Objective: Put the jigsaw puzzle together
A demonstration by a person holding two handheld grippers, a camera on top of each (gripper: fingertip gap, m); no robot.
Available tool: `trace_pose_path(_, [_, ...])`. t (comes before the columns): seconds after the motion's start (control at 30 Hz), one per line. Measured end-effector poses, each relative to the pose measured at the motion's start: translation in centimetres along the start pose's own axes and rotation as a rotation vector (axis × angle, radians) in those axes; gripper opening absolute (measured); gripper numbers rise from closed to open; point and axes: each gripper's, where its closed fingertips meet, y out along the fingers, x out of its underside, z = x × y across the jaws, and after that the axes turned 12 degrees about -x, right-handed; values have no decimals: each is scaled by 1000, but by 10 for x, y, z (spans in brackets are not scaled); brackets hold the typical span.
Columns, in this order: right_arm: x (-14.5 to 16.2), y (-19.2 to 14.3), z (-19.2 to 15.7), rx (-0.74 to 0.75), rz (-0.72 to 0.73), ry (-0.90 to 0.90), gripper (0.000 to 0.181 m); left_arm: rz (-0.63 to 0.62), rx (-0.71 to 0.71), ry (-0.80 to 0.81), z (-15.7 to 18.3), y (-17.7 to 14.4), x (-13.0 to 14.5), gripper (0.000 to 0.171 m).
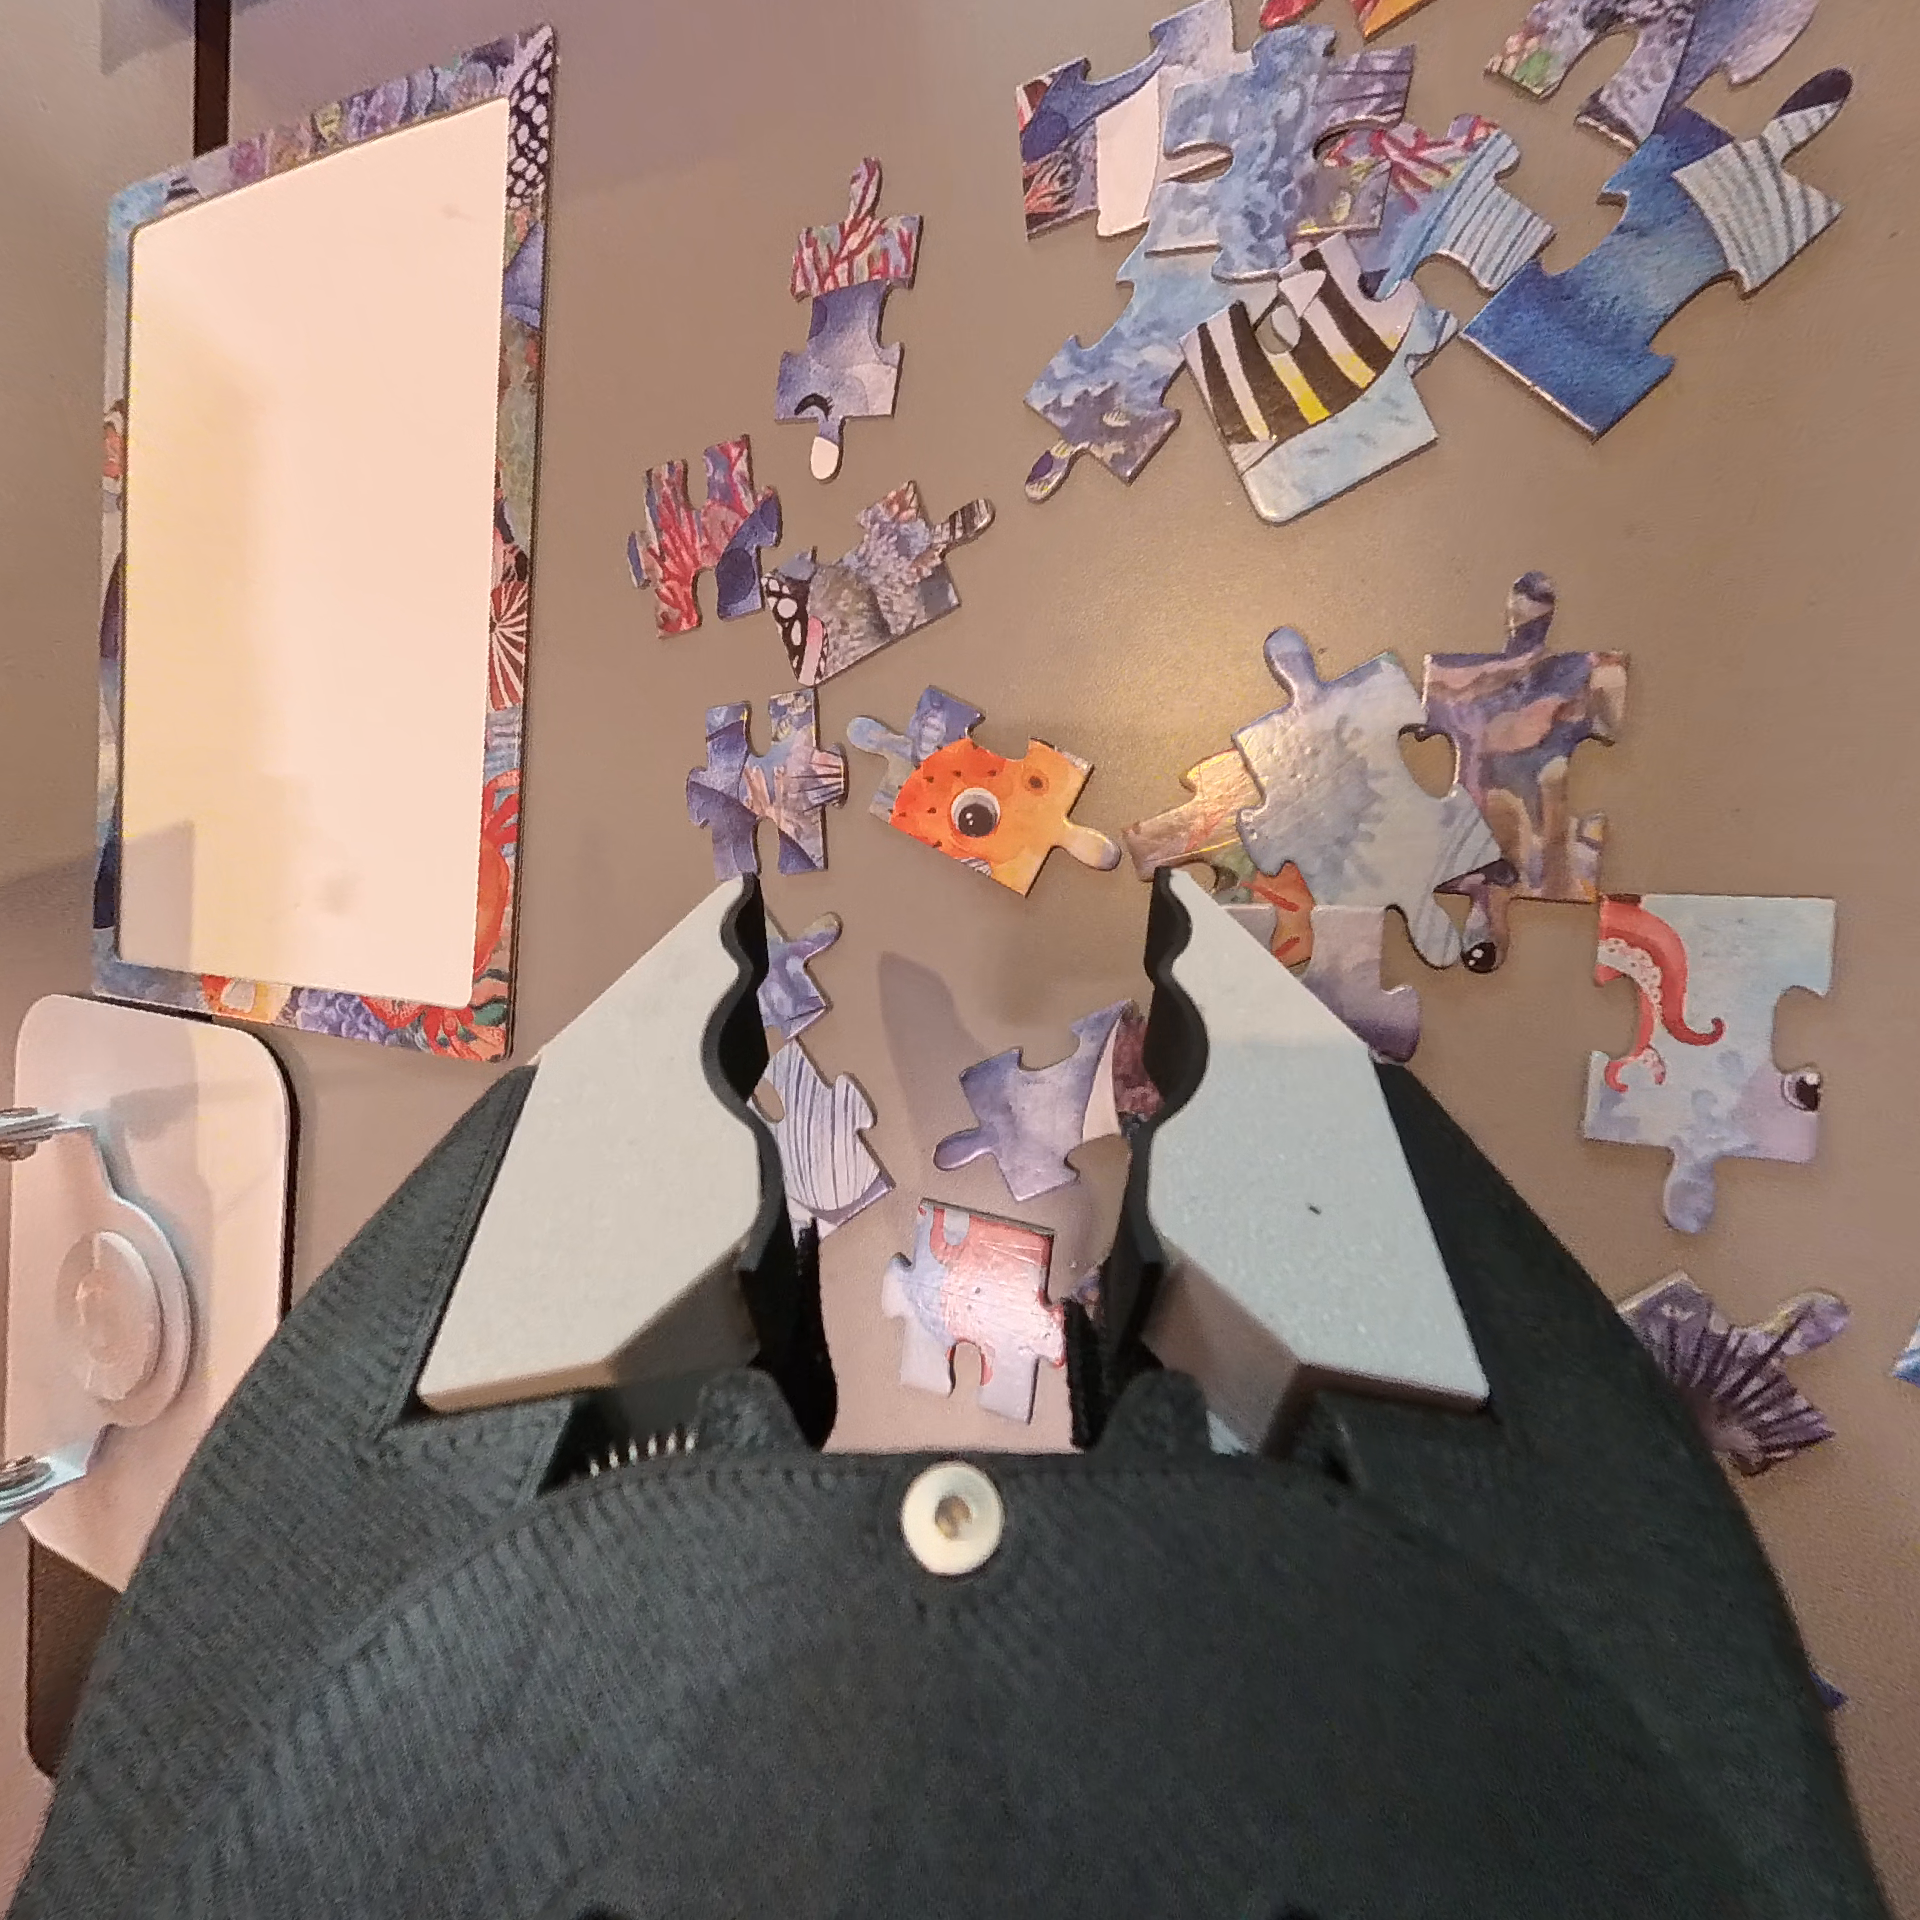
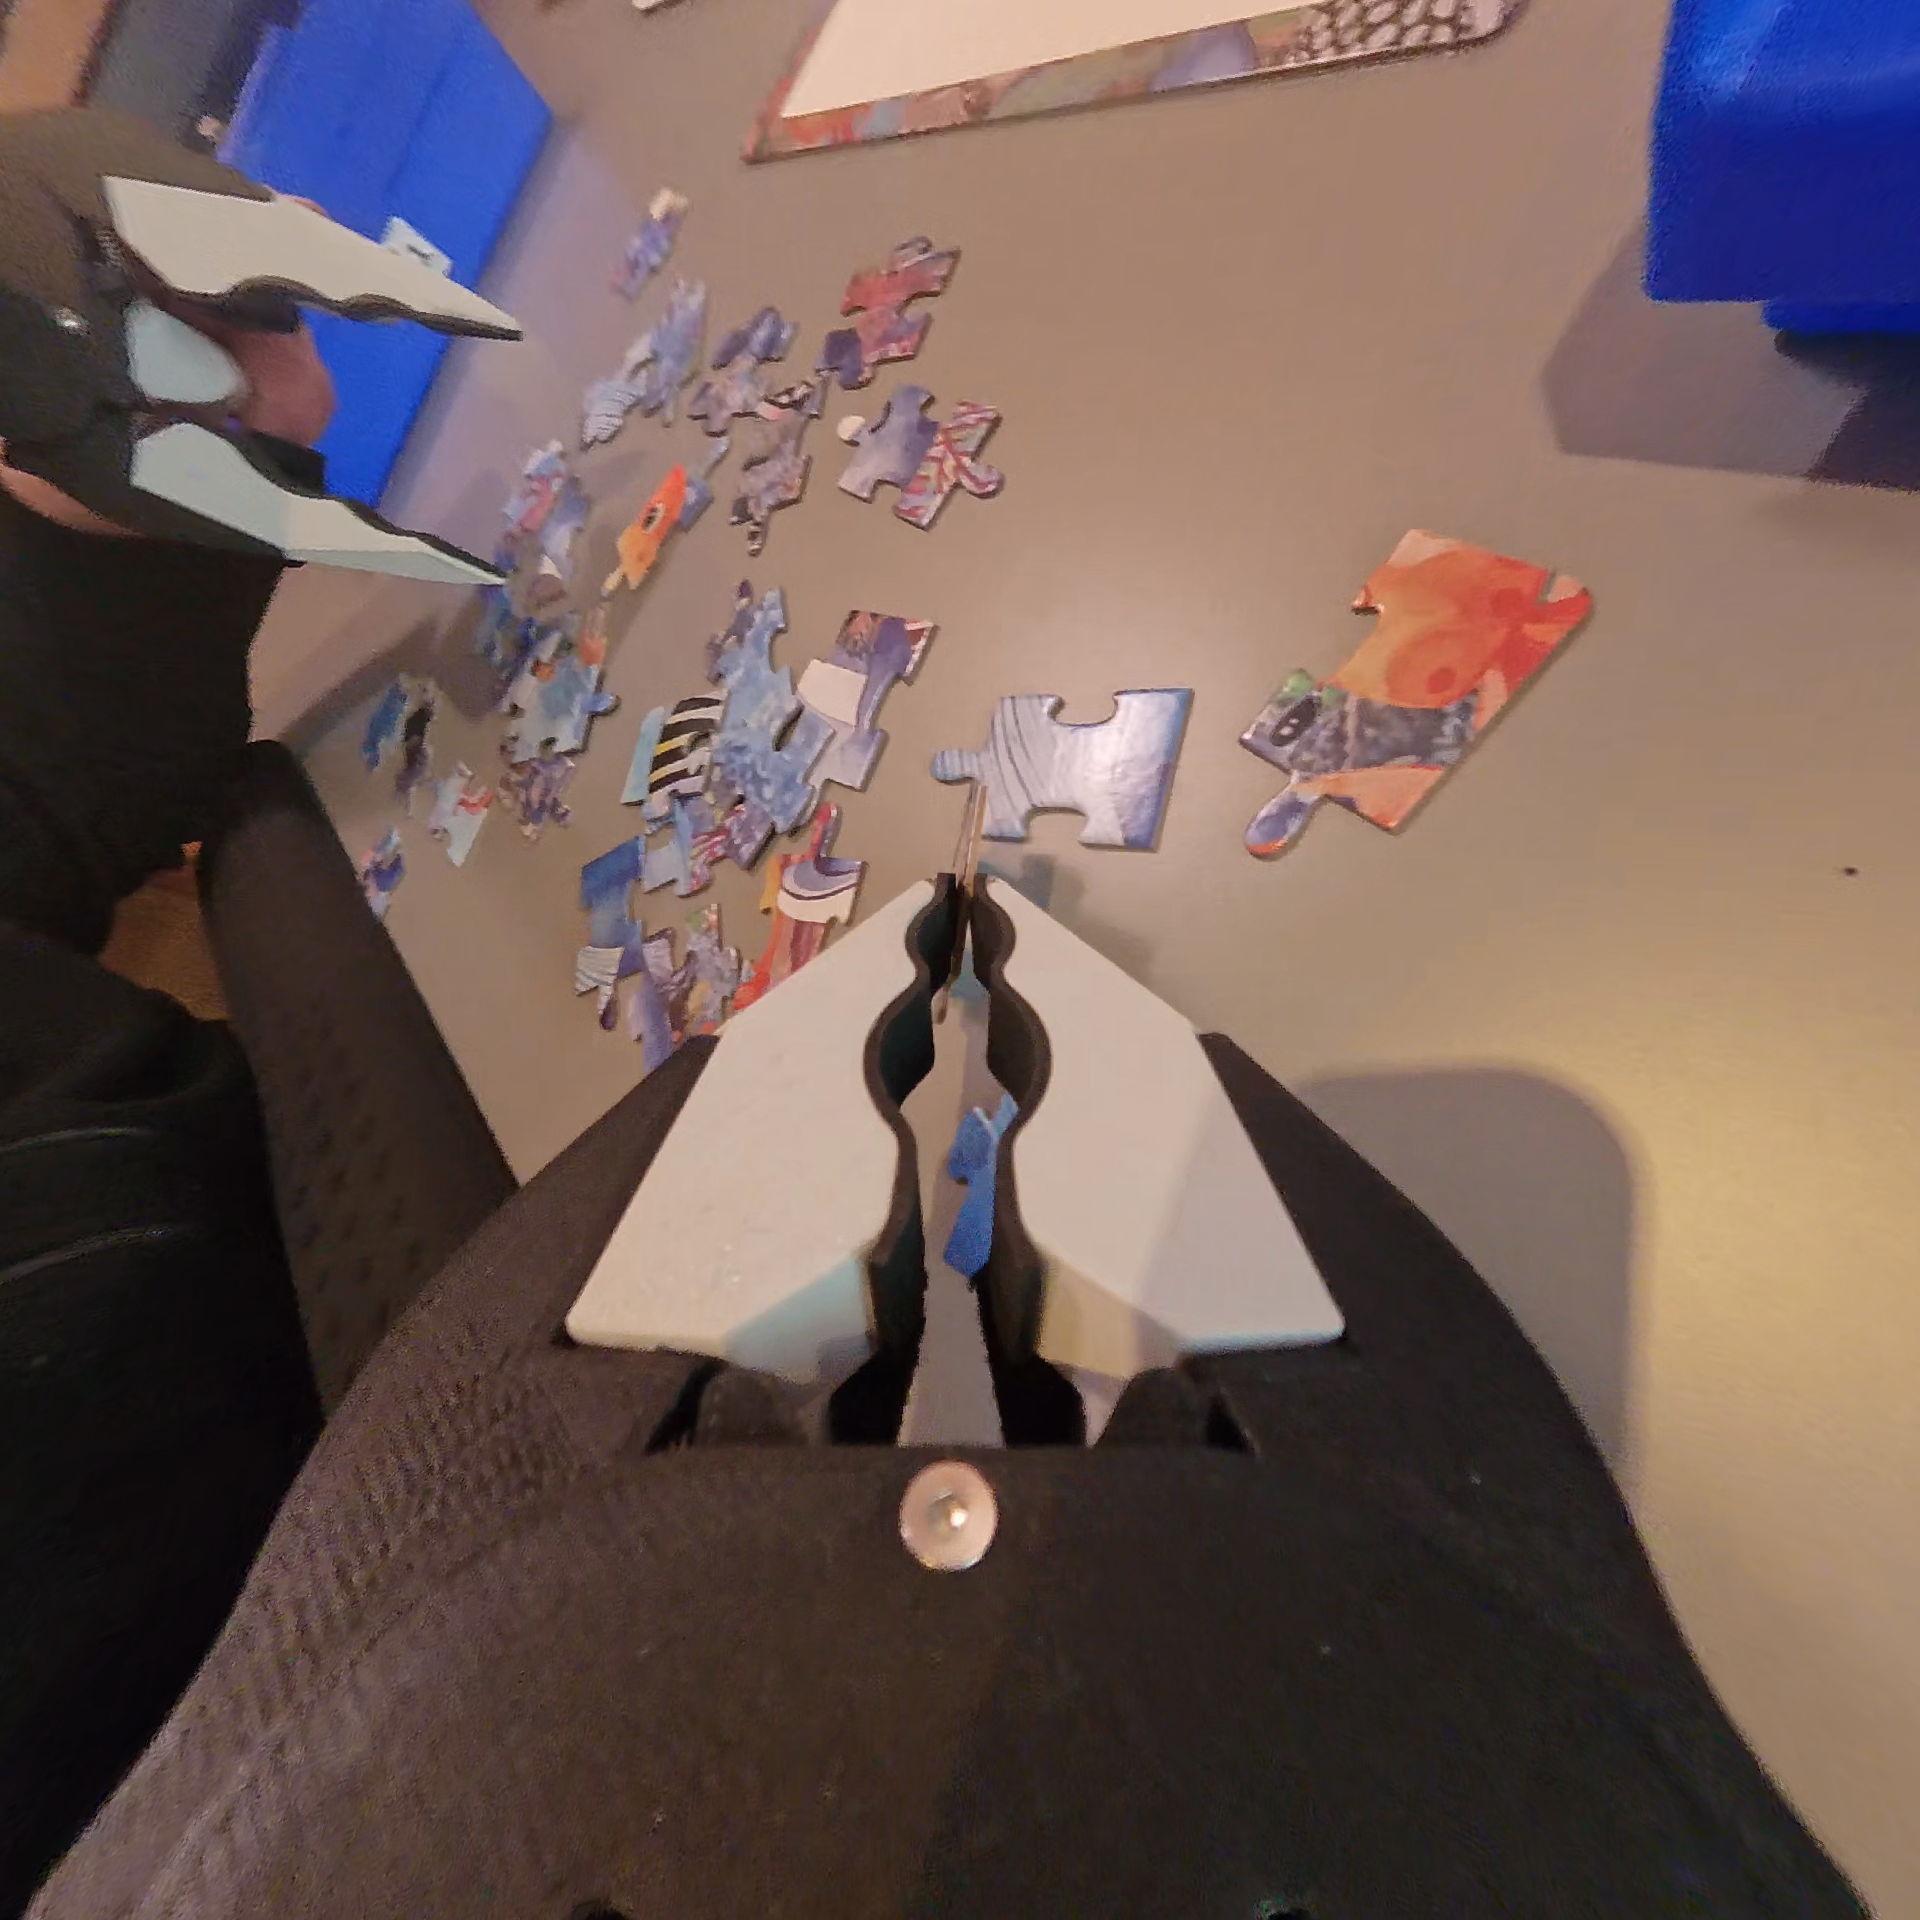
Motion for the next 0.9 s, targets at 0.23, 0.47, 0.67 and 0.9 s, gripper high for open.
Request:
trace_pose_path(0.23, [0, -3, 13, 58, -5, 28, 5, 1, 8, -12, -2, 3, 9, 72])
trace_pose_path(0.47, [1, -3, 14, 68, -15, 19, 4, -3, 4, -18, -5, 5, 12, 72])
trace_pose_path(0.67, [-1, -2, 11, 42, -1, 13, 2, -18, -2, -18, -7, 3, 14, 72])
trace_pose_path(0.9, [-15, -7, -4, -27, 72, -15, 0, -34, -15, -40, -10, -1, 20, 72])
